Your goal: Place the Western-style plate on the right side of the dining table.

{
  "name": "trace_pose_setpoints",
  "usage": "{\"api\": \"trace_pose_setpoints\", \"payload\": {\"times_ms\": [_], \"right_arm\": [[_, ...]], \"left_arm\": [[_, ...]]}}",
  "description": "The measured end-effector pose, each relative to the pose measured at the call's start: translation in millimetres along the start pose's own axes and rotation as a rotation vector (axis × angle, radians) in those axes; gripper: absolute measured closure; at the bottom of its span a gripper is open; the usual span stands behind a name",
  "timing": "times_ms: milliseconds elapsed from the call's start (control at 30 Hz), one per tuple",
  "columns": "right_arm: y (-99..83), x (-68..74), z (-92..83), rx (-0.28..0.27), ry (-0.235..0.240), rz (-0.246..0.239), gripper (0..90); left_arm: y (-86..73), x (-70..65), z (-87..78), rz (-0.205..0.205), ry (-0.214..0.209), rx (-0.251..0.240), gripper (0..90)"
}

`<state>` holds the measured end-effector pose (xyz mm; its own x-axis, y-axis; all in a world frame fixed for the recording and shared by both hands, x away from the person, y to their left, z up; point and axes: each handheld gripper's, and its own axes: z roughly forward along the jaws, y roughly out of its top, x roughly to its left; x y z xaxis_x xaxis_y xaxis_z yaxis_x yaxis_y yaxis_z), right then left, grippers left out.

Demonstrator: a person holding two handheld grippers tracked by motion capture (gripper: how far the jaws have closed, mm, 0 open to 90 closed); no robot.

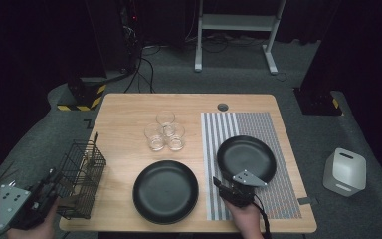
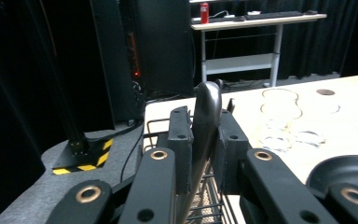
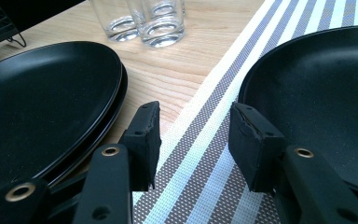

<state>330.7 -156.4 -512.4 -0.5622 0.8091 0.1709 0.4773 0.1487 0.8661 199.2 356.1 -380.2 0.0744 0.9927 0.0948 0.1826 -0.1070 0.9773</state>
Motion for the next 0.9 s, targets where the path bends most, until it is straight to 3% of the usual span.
{"api": "trace_pose_setpoints", "payload": {"times_ms": [267,533,600,733,900], "right_arm": [[-0.3,-0.9,-0.1,0.000,0.002,0.004,54.1],[-0.3,-0.8,-0.5,-0.002,0.000,0.003,54.4],[-0.4,-0.7,-0.5,-0.002,0.000,0.003,54.6],[-0.3,-0.3,-0.4,-0.003,0.001,0.000,54.8],[0.1,-1.0,-1.3,-0.007,0.001,0.001,54.9]], "left_arm": [[1.0,2.4,-1.7,0.021,0.055,0.001,81.9],[1.2,0.4,-4.0,0.044,0.076,-0.023,83.1],[4.0,0.7,-7.0,0.027,0.066,-0.050,83.3],[10.1,-0.8,-10.1,0.033,0.060,-0.082,83.3],[12.9,2.8,-11.2,-0.029,0.024,-0.117,83.3]]}}
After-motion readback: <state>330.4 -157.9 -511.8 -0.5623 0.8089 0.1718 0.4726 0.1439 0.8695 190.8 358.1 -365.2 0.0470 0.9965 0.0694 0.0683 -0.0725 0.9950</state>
